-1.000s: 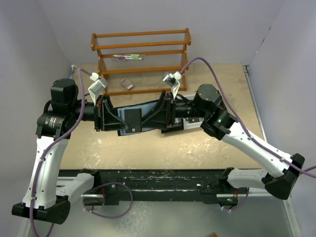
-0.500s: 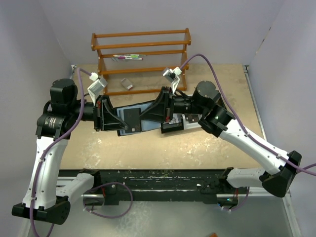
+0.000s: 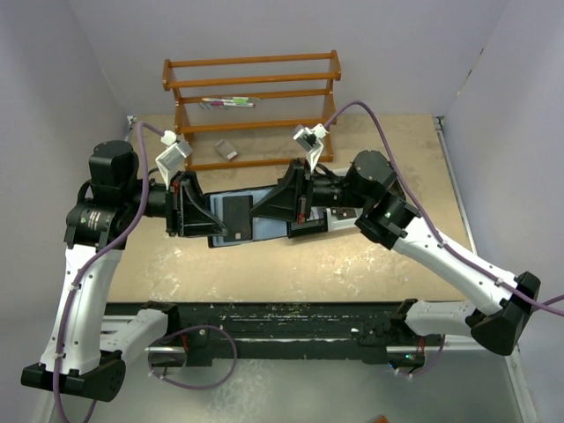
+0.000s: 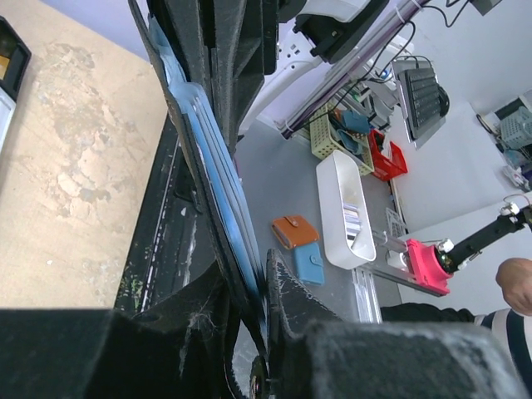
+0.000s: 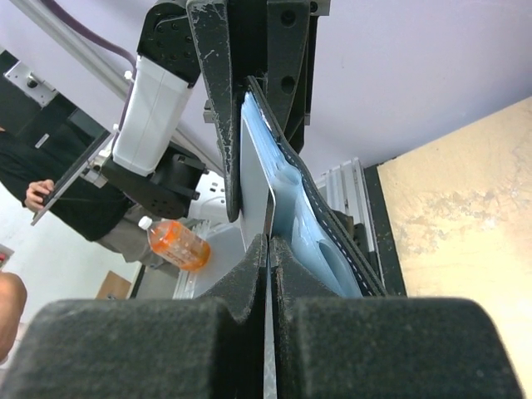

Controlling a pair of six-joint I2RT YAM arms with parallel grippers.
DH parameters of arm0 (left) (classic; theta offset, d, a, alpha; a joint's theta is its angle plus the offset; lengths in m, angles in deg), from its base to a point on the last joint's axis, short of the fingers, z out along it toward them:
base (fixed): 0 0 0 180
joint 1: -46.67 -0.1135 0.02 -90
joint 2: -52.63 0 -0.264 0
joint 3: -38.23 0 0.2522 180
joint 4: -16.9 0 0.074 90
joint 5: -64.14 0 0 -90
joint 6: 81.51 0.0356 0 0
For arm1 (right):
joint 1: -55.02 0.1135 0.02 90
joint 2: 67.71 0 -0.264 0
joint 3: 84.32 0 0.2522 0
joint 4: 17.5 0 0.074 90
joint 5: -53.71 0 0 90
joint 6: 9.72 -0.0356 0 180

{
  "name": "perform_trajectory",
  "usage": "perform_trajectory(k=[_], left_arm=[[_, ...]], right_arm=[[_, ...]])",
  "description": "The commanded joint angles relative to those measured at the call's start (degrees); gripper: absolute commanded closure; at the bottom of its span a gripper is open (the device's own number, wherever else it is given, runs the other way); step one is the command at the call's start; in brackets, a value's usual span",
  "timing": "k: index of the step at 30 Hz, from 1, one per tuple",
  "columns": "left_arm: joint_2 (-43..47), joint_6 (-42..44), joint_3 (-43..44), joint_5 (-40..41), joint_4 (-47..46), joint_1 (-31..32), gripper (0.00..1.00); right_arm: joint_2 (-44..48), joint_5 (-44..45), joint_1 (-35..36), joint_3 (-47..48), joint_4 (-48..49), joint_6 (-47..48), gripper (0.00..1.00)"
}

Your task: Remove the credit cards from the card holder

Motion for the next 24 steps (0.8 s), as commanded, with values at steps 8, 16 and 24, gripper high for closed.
perform_trajectory(k=[8, 16, 24], left_arm=[[0.9, -1.5, 0.1, -5.0, -3.1, 0.8, 0.85], [0.5, 2.8, 1.4, 7.9, 0.6, 0.8, 1.0], [-3.6, 14.6, 3.0, 47.1, 9.7, 0.7, 1.0]], right_arm=[[4.0, 0.1, -5.2, -3.8, 0.4, -0.2, 1.0], [7.2, -2.0, -10.4, -6.0, -1.8, -0.1, 1.0], [6.9, -4.0, -16.6, -9.6, -3.5, -1.4, 1.0]])
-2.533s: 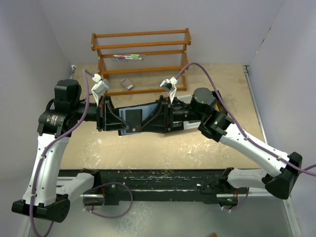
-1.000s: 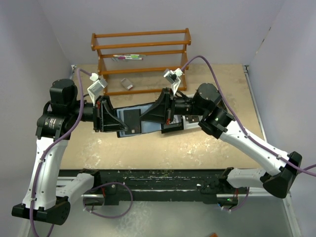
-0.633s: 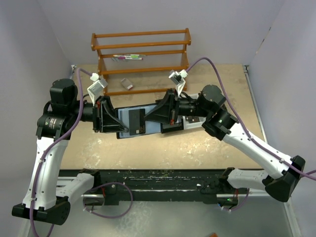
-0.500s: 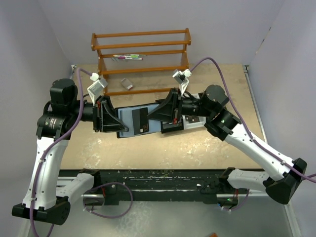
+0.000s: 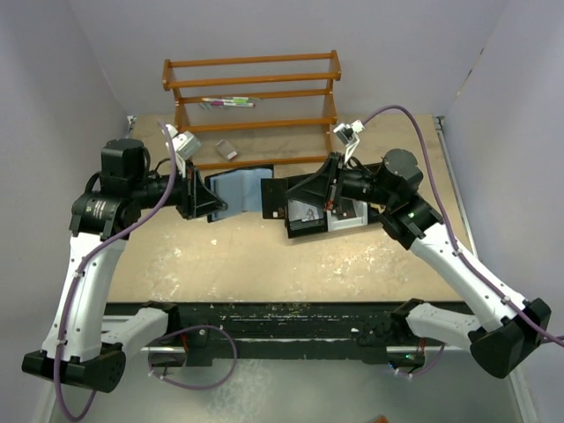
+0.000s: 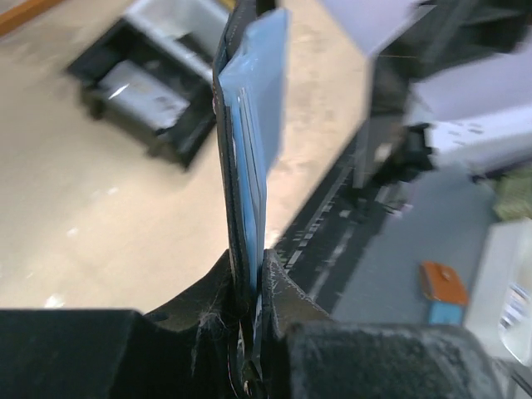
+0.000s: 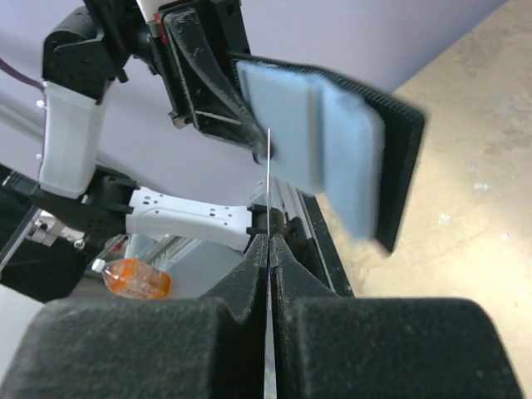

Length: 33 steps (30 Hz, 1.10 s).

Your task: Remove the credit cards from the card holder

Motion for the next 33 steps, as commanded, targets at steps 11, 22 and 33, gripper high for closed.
perform_trajectory(k=[11, 22, 33], left_arm=[[-0.2, 9.9, 1.0, 24.5, 3.3, 0.1, 1.0], [0.4, 9.2, 0.6, 18.7, 3.4, 0.1, 1.0], [1.2, 10.0, 2.7, 7.8, 5.7, 0.1, 1.0]], right_arm=[[-5.6, 8.0, -16.7, 2.9, -23.3, 13.4, 1.0], [-15.6, 32.7, -21.5, 9.8, -39.0, 23.9, 1.0], [-27.2, 41.6, -21.5, 14.8, -41.3, 29.7, 1.0]])
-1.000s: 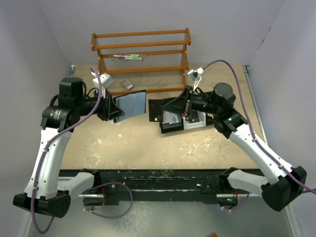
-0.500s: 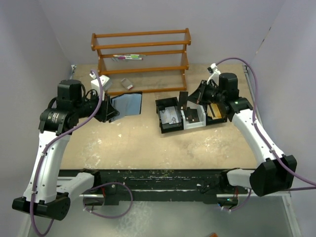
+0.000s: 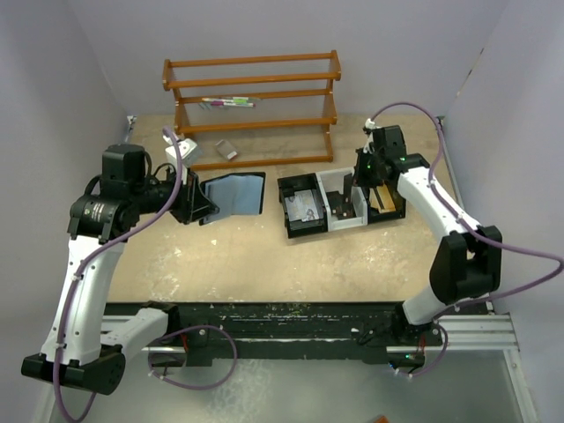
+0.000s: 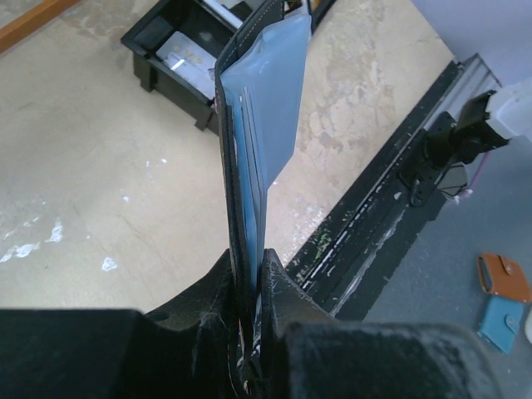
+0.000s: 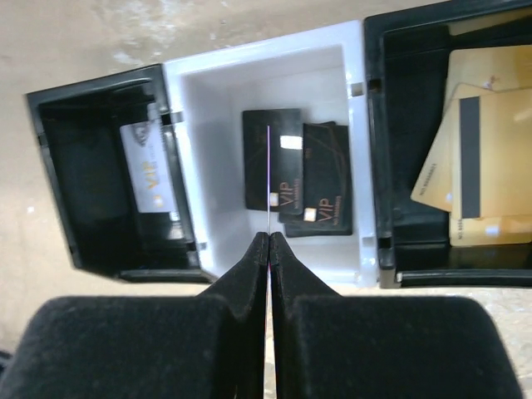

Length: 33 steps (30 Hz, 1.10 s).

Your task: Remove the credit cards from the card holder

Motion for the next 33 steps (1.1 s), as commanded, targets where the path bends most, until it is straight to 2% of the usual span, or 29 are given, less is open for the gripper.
perform_trajectory(k=[1, 8, 16, 24, 25, 27, 31, 33], left_arm=[[1.5, 1.3, 3.0, -8.3, -0.3, 0.1, 1.0], [2.1, 2.6, 5.1, -12.6, 1.8, 0.1, 1.0], [2.1, 3.3, 6.2, -13.2, 2.7, 0.1, 1.0], [1.6, 3.1, 6.8, -13.7, 2.8, 0.1, 1.0], [1.5, 3.0, 6.8, -13.8, 2.8, 0.1, 1.0], [1.4, 2.8, 6.8, -14.0, 2.7, 0.1, 1.0], [1.4, 2.2, 6.8, -14.2, 2.3, 0.1, 1.0], [1.5, 1.9, 6.8, -14.5, 2.1, 0.1, 1.0]], right_arm=[[-3.1, 4.8, -0.2, 3.6, -1.2, 3.9, 1.0], [-9.6, 3.0, -0.1, 4.7, 2.7, 4.2, 1.0], [-13.1, -2.9, 0.0, 2.6, 7.2, 3.4, 1.0], [-15.4, -2.0, 0.4, 3.0, 6.7, 4.0, 1.0], [-15.5, -0.9, 0.7, 3.4, 6.1, 3.9, 0.98], [-15.5, 1.7, 1.4, 4.0, 5.1, 4.1, 0.79], [-14.8, 6.0, 2.9, 4.9, 3.8, 4.5, 0.64], [-13.3, 7.1, 3.1, 5.0, 4.0, 4.1, 0.59]])
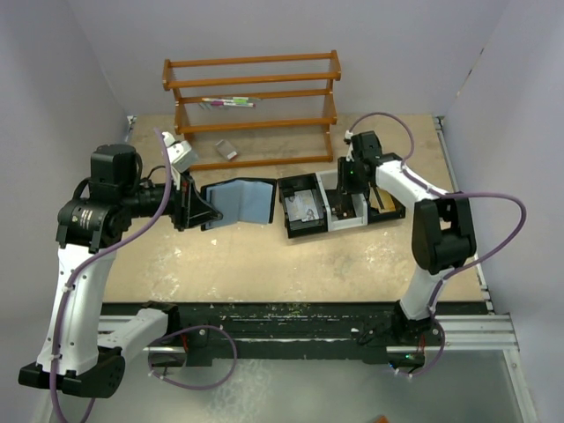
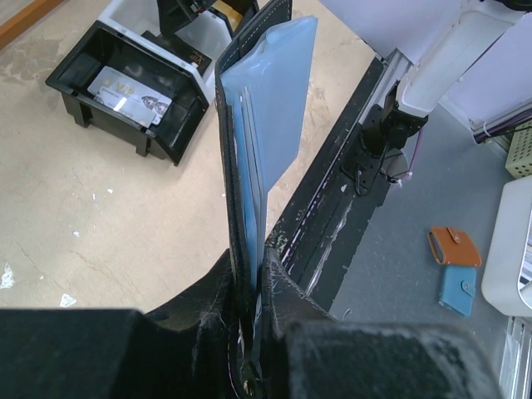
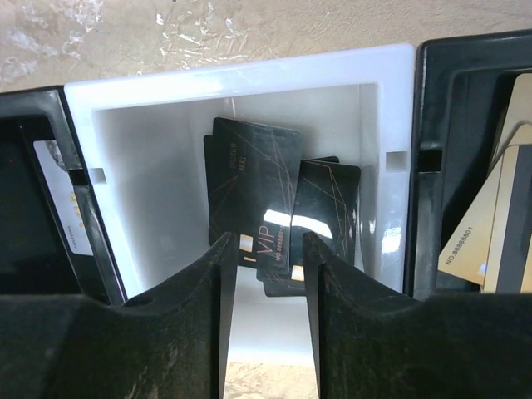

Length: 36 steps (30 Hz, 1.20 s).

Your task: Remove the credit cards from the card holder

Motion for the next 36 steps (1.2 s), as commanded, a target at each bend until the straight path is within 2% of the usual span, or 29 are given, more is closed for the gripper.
perform_trajectory(k=[1, 6, 10, 12, 14, 16, 19, 24, 29, 32, 36], left_arm=[[0.5, 0.4, 2.4, -2.9, -1.5, 0.1, 1.0], [0.8, 0.3, 2.0, -4.5, -1.7, 0.1, 1.0], [0.7, -0.1, 2.0, -7.3, -2.2, 0.1, 1.0], [0.6, -0.1, 2.1, -8.6, -2.3, 0.1, 1.0], [0.6, -0.1, 2.0, -10.2, -2.2, 0.1, 1.0], [0.6, -0.3, 1.9, -11.7, -2.3, 0.1, 1.0], [0.6, -0.7, 1.6, -12.7, -2.6, 0.1, 1.0], [0.5, -1.9, 1.7, -14.5, -3.4, 0.1, 1.0], [0.5, -2.5, 1.9, -14.1, -3.3, 0.1, 1.0], [0.1, -2.7, 2.2, -14.3, -2.8, 0.1, 1.0], [-0.5, -2.2, 2.9, -13.1, -1.7, 0.1, 1.0]], right_arm=[[3.5, 4.9, 1.1, 2.8, -0.9, 0.2, 0.57], [12.2, 6.1, 2.4, 5.1, -1.6, -1.6, 0.46], [23.2, 3.2, 7.2, 4.7, 1.4, -3.5, 0.31], [27.7, -0.4, 9.7, 3.3, 3.7, -5.0, 0.25], [32.0, -8.1, 11.2, 0.9, 7.7, -7.5, 0.22], [36.3, -14.2, 12.6, -2.3, 13.3, -11.6, 0.14], [42.0, -16.0, 17.5, -6.0, 20.4, -15.9, 0.0], [44.5, -16.2, 26.5, -9.7, 27.7, -19.8, 0.0], [44.4, -18.3, 31.7, -13.5, 35.2, -21.8, 0.0], [43.5, -16.3, 34.9, -13.8, 36.6, -21.6, 0.0], [43.7, -14.9, 35.5, -13.7, 36.2, -21.5, 0.0]])
